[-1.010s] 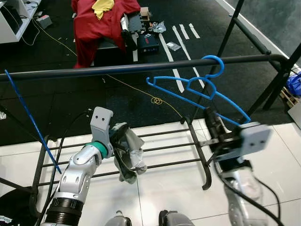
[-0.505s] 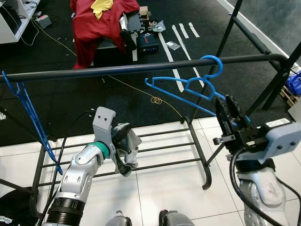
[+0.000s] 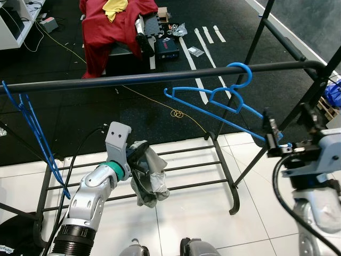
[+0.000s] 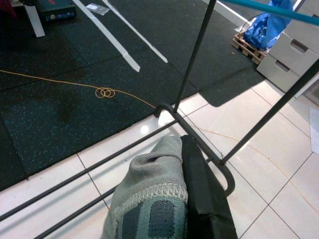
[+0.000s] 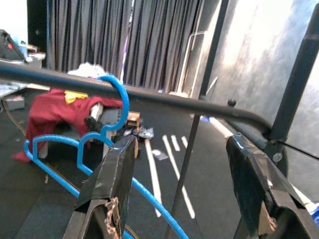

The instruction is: Hang hanger

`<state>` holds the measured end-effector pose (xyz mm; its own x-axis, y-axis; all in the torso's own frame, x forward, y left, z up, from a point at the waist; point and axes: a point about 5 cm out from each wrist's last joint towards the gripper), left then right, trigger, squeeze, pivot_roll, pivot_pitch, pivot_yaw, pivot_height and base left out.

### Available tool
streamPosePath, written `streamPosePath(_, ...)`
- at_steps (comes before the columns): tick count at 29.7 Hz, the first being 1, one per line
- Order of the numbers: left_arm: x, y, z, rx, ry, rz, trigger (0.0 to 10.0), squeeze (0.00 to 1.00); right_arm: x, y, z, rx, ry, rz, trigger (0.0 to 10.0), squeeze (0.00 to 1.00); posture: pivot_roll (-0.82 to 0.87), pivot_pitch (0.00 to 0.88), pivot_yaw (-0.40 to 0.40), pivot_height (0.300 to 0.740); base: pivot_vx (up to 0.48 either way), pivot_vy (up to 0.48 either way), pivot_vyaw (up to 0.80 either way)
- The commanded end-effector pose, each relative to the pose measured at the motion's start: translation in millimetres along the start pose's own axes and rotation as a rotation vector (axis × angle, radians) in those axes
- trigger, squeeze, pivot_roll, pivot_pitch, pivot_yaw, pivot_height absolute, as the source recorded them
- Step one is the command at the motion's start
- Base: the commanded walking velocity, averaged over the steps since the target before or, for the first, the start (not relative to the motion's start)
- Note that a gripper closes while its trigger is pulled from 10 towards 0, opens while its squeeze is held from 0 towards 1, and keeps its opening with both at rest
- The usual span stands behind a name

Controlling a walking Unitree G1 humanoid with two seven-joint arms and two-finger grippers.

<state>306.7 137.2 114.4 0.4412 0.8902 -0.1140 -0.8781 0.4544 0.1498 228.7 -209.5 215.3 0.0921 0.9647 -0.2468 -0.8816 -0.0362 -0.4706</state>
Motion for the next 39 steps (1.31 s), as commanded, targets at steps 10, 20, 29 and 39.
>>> streamPosePath(10,3.4,-0.9,0,0.01,-0.009,0.034,10.0,0.0,-26.8,-24.5,-24,0.124,-0.191,0.198,10.0,0.0,-0.09,0.107,0.061,0.74,0.0,0.0,0.0)
streamPosePath(20,6.0,1.1,3,0.008,-0.016,0.04,10.0,0.0,-52.5,-44.5,-21,0.143,-0.184,0.419,10.0,0.0,-0.09,0.117,0.063,0.74,0.0,0.0,0.0)
streamPosePath(29,4.2,1.0,4,0.003,-0.014,0.038,10.0,0.0,-60.9,-50.5,-20,0.179,-0.261,0.679,10.0,0.0,-0.09,0.133,0.054,0.74,0.0,0.0,0.0)
streamPosePath(39,4.1,3.5,5,0.006,-0.017,0.035,10.0,0.0,-60.4,-59.0,-24,0.184,-0.263,0.808,10.0,0.0,-0.08,0.145,0.053,0.74,0.0,0.0,0.0)
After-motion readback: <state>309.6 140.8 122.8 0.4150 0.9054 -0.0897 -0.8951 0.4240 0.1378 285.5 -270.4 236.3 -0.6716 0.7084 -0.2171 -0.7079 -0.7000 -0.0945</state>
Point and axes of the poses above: a point about 5 cm out from each wrist's last joint towards the gripper, its own y axis pointing back from the gripper into the wrist, its own z axis along the axis of the wrist's last joint, x = y × z, and after that the axes turned 3 degrees about y, right-handed
